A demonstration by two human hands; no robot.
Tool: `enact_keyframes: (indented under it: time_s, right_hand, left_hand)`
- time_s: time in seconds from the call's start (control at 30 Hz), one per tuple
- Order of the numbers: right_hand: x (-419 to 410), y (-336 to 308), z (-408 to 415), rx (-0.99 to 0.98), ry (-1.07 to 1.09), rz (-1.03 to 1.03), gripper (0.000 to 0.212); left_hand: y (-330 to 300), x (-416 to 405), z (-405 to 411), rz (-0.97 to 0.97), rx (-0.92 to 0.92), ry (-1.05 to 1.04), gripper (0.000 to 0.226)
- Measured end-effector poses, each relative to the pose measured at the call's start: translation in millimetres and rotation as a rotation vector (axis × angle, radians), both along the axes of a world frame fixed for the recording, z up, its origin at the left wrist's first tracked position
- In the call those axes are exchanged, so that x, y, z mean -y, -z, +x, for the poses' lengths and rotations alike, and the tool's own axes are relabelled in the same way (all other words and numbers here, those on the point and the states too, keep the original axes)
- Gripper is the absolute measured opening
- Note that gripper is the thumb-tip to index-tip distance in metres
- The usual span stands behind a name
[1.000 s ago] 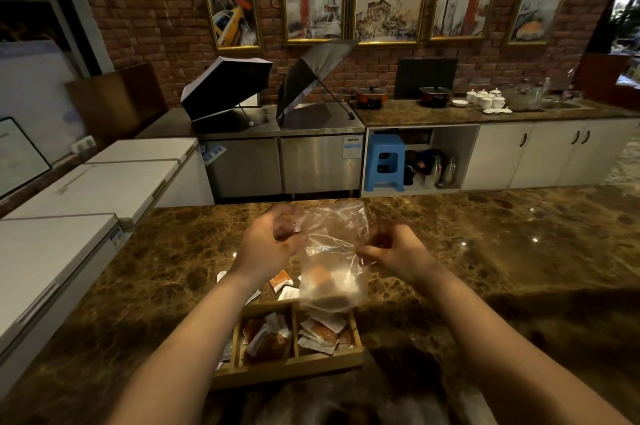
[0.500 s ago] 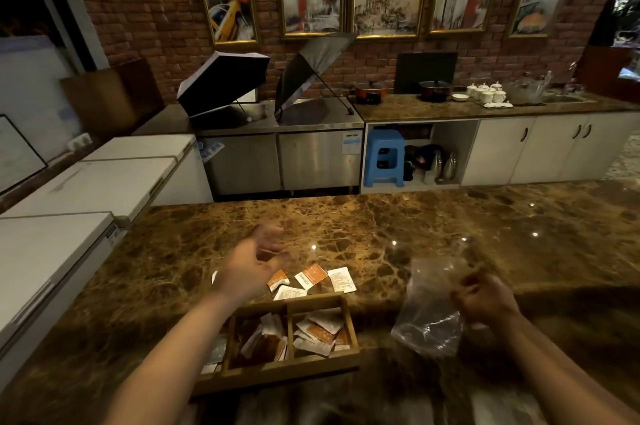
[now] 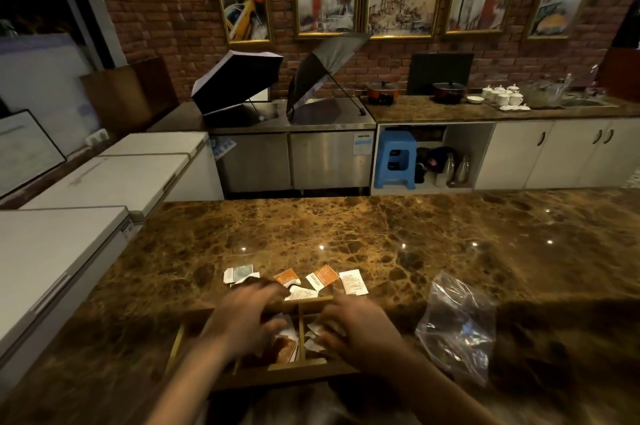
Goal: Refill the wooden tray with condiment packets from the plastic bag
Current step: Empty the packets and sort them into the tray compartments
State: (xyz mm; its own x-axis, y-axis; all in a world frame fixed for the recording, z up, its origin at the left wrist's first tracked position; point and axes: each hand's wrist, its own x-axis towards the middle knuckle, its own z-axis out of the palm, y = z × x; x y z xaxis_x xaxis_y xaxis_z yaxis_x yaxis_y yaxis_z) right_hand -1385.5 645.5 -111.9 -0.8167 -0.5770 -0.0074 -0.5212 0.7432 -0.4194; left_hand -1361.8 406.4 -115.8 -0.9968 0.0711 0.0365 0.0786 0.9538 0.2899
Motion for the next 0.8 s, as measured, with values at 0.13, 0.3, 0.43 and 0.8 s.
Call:
enact_keyframes:
  time_s: [0.13, 0.3, 0.43, 0.8]
  right_hand:
    - [16.8, 13.2, -2.5, 0.008, -0.115, 0.148, 0.031]
    - [18.7, 20.9, -5.0, -0.032, -0.151, 0.245, 0.027]
    - [23.0, 20.4, -4.3, 0.0, -0.183, 0.319, 0.027]
    - [7.9, -18.1, -74.9, -0.007, 0.239, 0.055, 0.025]
  left_hand:
    - [14.6, 3.0, 12.5, -0.064, -0.018, 0.149, 0.041]
    - [26.7, 5.6, 18.8, -0.137, -0.004, 0.235, 0.033]
    - [28.2, 4.8, 17.2, -0.137, 0.019, 0.237, 0.034]
    - [5.2, 8.5, -20.8, 0.105, 0.003, 0.041, 0.031]
